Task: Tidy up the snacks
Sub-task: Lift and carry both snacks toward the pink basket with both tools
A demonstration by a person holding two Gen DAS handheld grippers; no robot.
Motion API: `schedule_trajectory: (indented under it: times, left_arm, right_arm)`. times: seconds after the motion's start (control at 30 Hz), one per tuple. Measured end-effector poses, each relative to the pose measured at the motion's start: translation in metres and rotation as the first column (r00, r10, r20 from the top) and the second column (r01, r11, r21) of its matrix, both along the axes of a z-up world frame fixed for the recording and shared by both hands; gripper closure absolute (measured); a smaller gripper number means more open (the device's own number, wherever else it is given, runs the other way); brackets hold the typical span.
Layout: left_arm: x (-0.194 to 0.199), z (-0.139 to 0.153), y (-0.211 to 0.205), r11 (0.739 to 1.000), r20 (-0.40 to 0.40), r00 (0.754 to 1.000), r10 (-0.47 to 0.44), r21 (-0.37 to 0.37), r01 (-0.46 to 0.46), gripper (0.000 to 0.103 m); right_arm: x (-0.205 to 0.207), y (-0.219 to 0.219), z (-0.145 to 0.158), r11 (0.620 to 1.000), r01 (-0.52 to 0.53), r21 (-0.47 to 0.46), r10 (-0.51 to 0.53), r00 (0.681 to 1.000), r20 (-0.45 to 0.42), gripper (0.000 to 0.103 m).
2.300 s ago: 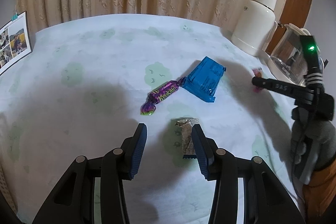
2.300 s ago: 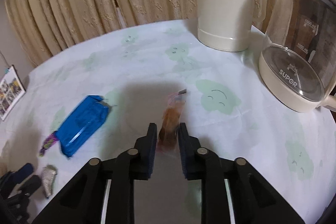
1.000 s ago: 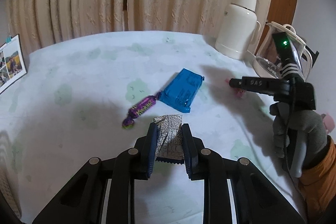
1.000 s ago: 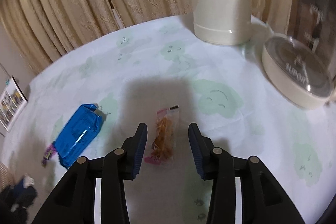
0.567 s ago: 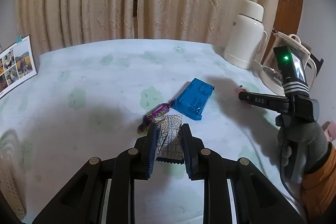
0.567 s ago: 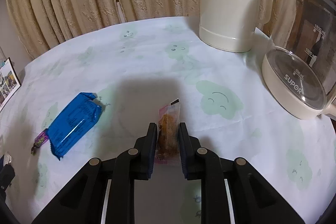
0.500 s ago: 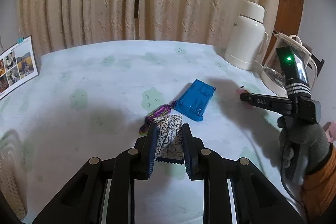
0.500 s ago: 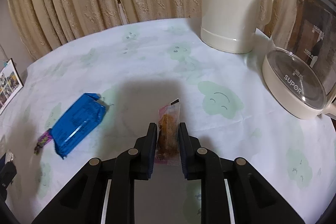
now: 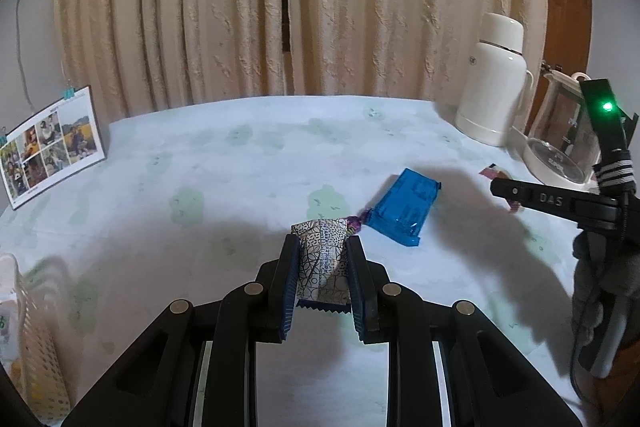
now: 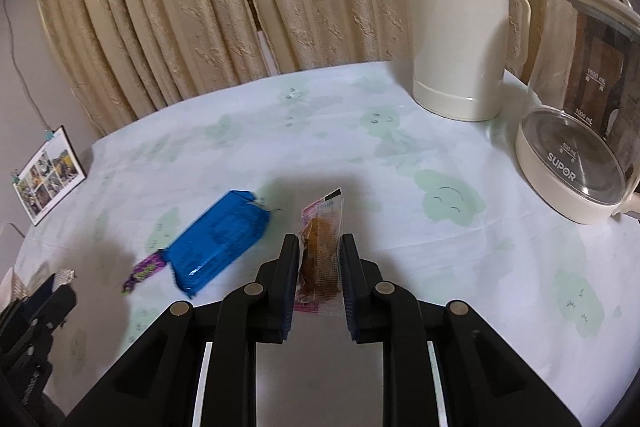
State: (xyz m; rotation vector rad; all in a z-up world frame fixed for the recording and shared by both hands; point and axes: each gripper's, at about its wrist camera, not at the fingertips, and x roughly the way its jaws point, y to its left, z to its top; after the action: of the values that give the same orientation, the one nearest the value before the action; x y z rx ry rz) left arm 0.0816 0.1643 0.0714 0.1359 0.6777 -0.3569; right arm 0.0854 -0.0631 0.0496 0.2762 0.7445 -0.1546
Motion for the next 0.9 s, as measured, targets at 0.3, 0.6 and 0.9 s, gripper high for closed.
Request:
schedule_trajectory:
  times: [0.3,0.6,0.9]
  left_arm:
    - [-0.002,0.004,0.006,0.999,0.027,0.999,0.031,0.006,-0.032,0.079]
    - [-0.003,0.011,0.016,0.997,0.040,0.997,0.070,-0.016,-0.069,0.079]
    - [-0.007,0.016,0.046,0.988,0.037,0.989,0.146,-0.065,-0.143,0.079]
  right_arm:
    - [-0.011,0.023,0.005,0.998,-0.059,0.034,0.058,0.998,0.028,0.085]
    - [-0.018,0.056,0.004,0.990,-0.135,0.049,0.134,0.990,0.034,0.085]
    - [-0.026,0.072,0.001,0.982,-0.169,0.079,0.166,0.985,0.039,0.085]
